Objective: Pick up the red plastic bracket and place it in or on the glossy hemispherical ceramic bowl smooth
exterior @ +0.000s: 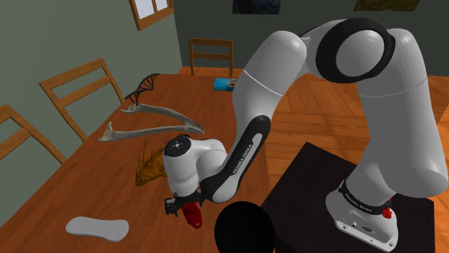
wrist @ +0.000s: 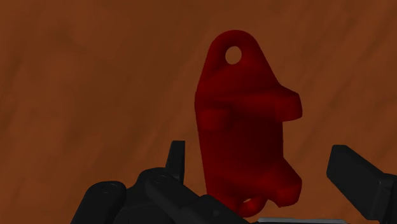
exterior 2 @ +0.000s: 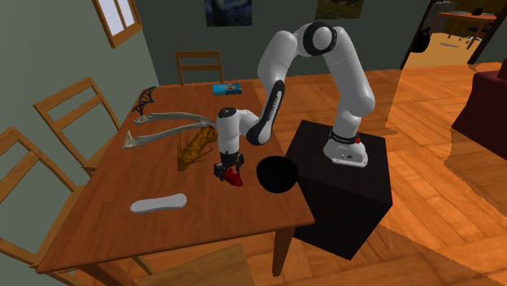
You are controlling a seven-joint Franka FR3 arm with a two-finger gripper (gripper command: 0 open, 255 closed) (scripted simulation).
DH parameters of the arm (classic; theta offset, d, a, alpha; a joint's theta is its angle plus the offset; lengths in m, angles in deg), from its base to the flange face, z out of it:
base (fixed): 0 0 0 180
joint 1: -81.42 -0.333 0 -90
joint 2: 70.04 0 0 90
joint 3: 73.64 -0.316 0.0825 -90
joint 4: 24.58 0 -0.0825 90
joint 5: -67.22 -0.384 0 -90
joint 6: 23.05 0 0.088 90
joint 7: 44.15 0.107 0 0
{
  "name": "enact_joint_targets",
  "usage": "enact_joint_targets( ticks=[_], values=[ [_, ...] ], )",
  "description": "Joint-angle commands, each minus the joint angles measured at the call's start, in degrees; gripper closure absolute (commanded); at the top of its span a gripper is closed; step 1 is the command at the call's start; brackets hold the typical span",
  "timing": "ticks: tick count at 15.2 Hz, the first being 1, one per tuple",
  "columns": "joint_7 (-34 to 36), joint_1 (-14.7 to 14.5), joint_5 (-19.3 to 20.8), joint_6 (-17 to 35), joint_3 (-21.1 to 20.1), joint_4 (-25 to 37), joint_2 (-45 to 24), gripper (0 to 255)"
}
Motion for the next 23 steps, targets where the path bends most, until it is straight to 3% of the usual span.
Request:
enact_joint_targets(
  ticks=[1,5,6,15,16,21,23],
  values=[
    [0.1,-0.1,0.1,0.1,0.1,0.0,-0.1,0],
    [0.0,-0.1,0.1,0.1,0.1,0.0,-0.1,0],
    [0.0,-0.1,0.1,0.1,0.1,0.0,-0.1,255],
    [0.0,0.0,0.1,0.1,0.1,0.0,-0.1,255],
    [0.0,0.0,0.1,0.1,0.1,0.0,-0.1,0],
    [-4.6,3.1,-3.6,-6.6,-5.3,-5.8,8.9,0],
    [-3.8,2.3,-2.5,-5.6,-4.3,-5.6,7.6,0]
  ],
)
